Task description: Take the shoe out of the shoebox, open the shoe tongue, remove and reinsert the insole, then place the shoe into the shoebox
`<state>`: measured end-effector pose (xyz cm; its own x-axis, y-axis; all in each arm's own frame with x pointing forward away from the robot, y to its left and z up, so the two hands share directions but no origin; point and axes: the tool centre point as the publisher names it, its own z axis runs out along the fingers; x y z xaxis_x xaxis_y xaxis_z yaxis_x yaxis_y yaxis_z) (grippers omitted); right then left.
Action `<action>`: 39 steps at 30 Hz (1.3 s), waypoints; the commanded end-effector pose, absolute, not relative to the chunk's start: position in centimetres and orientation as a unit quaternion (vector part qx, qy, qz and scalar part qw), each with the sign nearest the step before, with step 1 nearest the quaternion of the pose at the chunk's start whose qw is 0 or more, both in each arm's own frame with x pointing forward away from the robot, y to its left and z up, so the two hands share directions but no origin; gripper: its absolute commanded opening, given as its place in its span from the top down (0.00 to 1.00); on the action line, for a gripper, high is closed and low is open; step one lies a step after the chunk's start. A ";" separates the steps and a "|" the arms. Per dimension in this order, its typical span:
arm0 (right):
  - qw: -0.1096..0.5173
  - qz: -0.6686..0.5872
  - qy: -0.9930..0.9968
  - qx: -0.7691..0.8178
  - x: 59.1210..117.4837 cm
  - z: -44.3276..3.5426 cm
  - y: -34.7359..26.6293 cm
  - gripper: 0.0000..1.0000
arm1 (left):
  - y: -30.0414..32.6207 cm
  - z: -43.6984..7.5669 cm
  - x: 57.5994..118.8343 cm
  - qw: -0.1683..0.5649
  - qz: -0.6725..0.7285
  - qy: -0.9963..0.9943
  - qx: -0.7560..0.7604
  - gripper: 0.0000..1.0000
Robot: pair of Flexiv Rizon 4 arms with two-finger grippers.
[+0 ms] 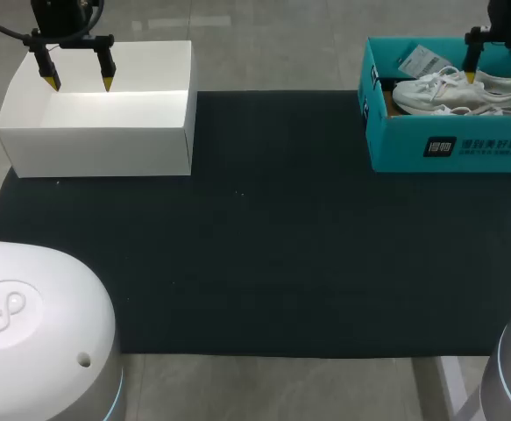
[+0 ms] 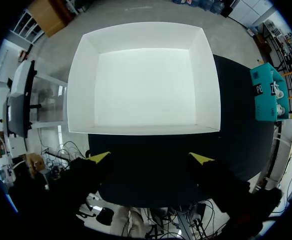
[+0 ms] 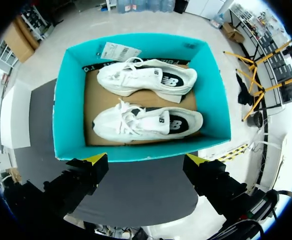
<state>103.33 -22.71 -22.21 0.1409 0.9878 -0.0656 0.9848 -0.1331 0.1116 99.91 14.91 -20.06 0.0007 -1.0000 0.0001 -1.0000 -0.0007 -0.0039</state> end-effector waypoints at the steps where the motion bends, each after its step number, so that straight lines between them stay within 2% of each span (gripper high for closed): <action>1: 0.074 0.006 0.636 0.768 103.9 -24.1 -25.6 0.00 | 14.9 -20.0 99.9 0.001 -0.001 0.707 -0.707 0.00; 9: 0.117 -0.026 0.601 0.790 105.5 -27.3 -30.1 0.00 | 14.9 -20.0 99.9 0.001 -0.001 0.707 -0.707 0.00; 17: 0.133 -0.012 0.594 0.794 106.7 -28.6 -33.1 0.00 | 14.9 -20.0 99.9 0.001 -0.001 0.707 -0.707 0.00; 29: 0.096 -0.017 0.633 0.768 108.0 -31.3 -35.8 0.00 | 14.9 -20.0 99.9 0.001 -0.001 0.707 -0.707 0.00; 39: 0.063 -0.030 0.642 0.763 108.2 -34.6 -35.3 0.00 | 14.9 -20.0 99.9 0.001 -0.001 0.707 -0.707 0.00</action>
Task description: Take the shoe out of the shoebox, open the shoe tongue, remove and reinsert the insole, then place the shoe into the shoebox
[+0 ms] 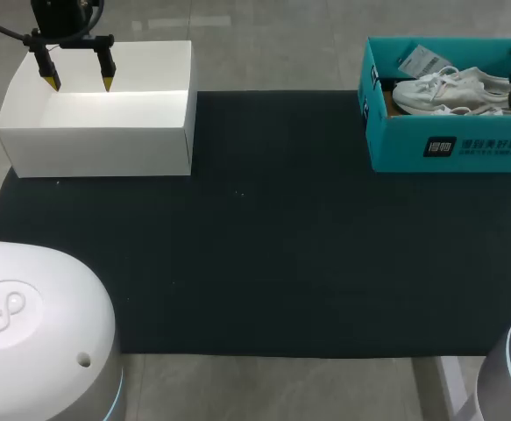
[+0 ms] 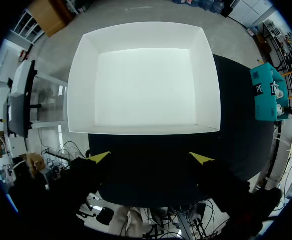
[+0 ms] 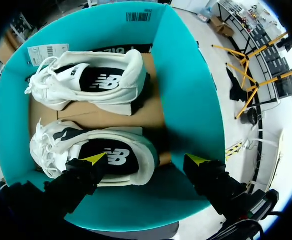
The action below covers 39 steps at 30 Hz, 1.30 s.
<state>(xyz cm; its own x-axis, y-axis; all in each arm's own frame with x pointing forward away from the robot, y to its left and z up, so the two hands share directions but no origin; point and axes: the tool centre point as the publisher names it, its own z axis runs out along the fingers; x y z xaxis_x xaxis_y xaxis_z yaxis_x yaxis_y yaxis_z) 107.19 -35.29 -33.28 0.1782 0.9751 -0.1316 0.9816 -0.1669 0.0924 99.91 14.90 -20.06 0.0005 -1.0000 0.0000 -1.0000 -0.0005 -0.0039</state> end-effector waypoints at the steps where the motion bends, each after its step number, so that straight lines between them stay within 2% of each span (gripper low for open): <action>1: 0.061 -0.033 0.644 0.762 108.2 -34.9 -35.3 0.00 | 14.9 -20.0 99.9 0.001 -0.001 0.707 -0.707 0.00; 4: 0.050 -0.037 0.644 0.762 108.0 -35.8 -35.3 0.02 | 14.9 -20.0 99.9 0.001 -0.001 0.707 -0.707 0.00; 8: 0.043 -0.042 0.644 0.762 108.0 -36.4 -35.4 0.14 | 14.9 -20.0 99.9 0.001 -0.001 0.707 -0.707 0.00; 9: 0.041 -0.043 0.644 0.763 108.0 -36.6 -35.5 0.30 | 14.9 -20.0 99.9 0.001 -0.001 0.707 -0.707 0.00; 12: 0.038 -0.048 0.643 0.763 108.0 -37.0 -35.7 0.51 | 14.9 -20.0 99.9 0.001 -0.001 0.707 -0.707 0.00; 15: 0.035 -0.054 0.641 0.765 108.0 -37.4 -35.9 0.56 | 14.9 -20.0 99.9 0.001 -0.001 0.707 -0.707 0.00; 17: 0.034 -0.058 0.639 0.766 107.9 -37.5 -35.9 0.64 | 14.9 -20.0 99.9 0.001 -0.001 0.707 -0.707 0.00; 18: 0.034 -0.060 0.637 0.768 107.9 -37.6 -36.0 0.73 | 14.9 -20.0 99.9 0.001 -0.001 0.707 -0.707 0.00; 19: 0.033 -0.061 0.635 0.769 107.9 -37.6 -36.1 0.89 | 14.9 -20.0 99.9 0.001 -0.001 0.707 -0.707 0.00; 20: 0.034 -0.065 0.633 0.771 107.8 -37.7 -36.2 1.00 | 14.9 -20.0 99.9 0.001 -0.001 0.707 -0.707 0.00; 29: 0.039 -0.066 0.621 0.780 107.5 -37.1 -36.9 1.00 | 14.9 -20.0 99.9 0.001 -0.001 0.707 -0.707 0.00; 39: 0.066 -0.060 0.622 0.778 106.6 -33.4 -36.9 1.00 | 14.9 -20.0 99.9 0.001 -0.001 0.707 -0.707 0.00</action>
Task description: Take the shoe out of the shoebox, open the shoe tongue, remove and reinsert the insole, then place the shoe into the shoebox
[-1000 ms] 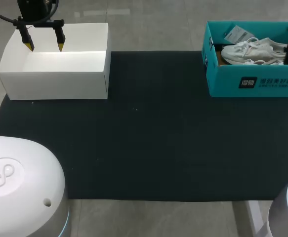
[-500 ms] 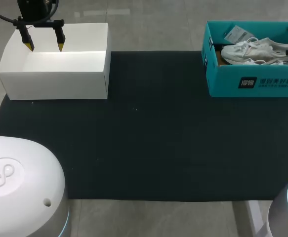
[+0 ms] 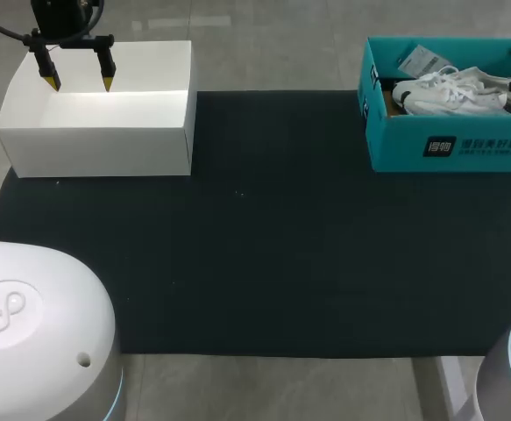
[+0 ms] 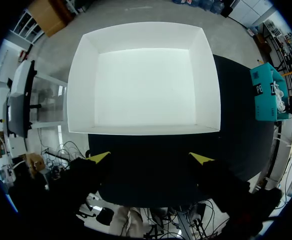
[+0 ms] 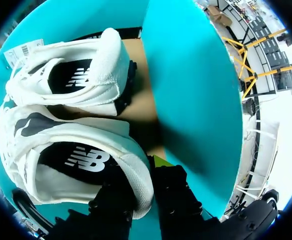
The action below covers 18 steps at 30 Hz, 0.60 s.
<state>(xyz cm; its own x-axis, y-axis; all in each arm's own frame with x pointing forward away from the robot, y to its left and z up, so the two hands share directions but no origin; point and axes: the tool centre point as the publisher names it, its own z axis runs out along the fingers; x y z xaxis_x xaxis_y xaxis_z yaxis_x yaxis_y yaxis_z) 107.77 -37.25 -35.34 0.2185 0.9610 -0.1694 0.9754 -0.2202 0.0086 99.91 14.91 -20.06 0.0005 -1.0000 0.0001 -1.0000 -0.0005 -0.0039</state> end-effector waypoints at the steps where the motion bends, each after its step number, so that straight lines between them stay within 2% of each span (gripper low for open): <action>1: 0.066 -0.059 0.622 0.778 106.5 -33.0 -36.9 1.00 | 14.9 -20.0 99.9 0.001 -0.001 0.707 -0.707 0.00; 18: 0.069 -0.033 0.633 0.771 106.6 -26.6 -34.6 1.00 | 14.9 -20.0 99.9 0.001 -0.001 0.707 -0.707 0.00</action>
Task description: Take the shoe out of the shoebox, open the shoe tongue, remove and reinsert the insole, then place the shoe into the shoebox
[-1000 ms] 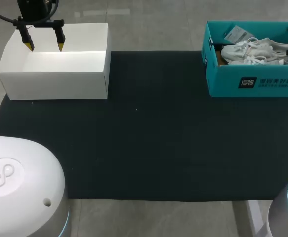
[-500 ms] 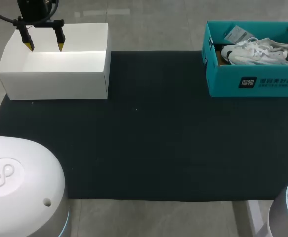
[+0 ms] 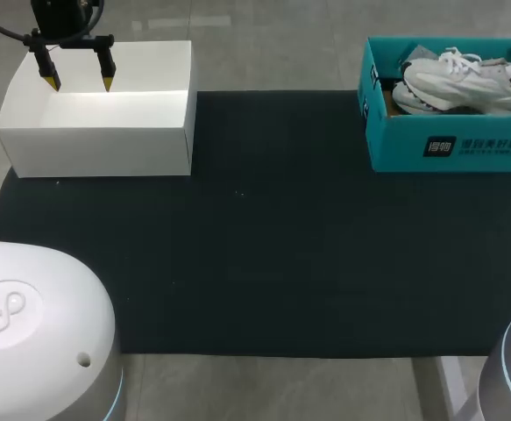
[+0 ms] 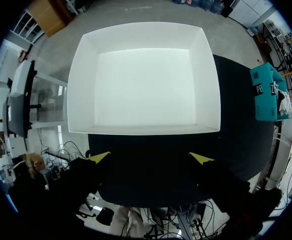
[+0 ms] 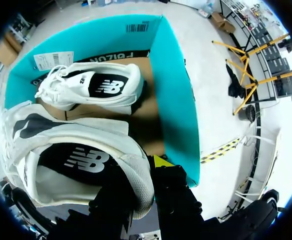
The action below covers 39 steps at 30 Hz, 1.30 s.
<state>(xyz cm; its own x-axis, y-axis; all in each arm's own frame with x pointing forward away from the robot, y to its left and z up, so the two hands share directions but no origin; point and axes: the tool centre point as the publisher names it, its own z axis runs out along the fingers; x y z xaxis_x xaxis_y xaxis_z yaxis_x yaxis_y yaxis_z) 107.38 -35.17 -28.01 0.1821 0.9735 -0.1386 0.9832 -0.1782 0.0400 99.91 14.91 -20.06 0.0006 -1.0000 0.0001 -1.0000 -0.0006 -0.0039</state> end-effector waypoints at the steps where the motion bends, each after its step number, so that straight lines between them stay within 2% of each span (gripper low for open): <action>1: 0.069 -0.033 0.633 0.771 106.6 -26.6 -34.6 1.00 | 14.9 -20.0 99.9 0.001 -0.001 0.707 -0.707 0.00; 17: 0.069 -0.033 0.633 0.771 106.6 -26.6 -34.6 1.00 | 14.9 -20.0 99.9 0.001 -0.001 0.707 -0.707 0.00; 33: 0.145 -0.054 0.642 0.751 105.6 -17.0 -35.0 1.00 | 14.9 -20.0 99.9 0.001 -0.001 0.707 -0.707 0.00; 39: 0.148 -0.056 0.643 0.750 104.7 -15.0 -34.9 1.00 | 14.9 -20.0 99.9 0.001 -0.001 0.707 -0.707 0.00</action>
<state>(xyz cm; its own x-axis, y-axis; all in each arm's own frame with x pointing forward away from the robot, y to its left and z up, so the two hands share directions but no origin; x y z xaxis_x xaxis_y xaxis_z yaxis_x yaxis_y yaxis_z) 105.87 -35.21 -16.62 0.1663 0.9469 -0.2754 0.9818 -0.1329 0.1359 99.91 14.91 -20.06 0.0006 -1.0000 0.0001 -1.0000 -0.0006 -0.0040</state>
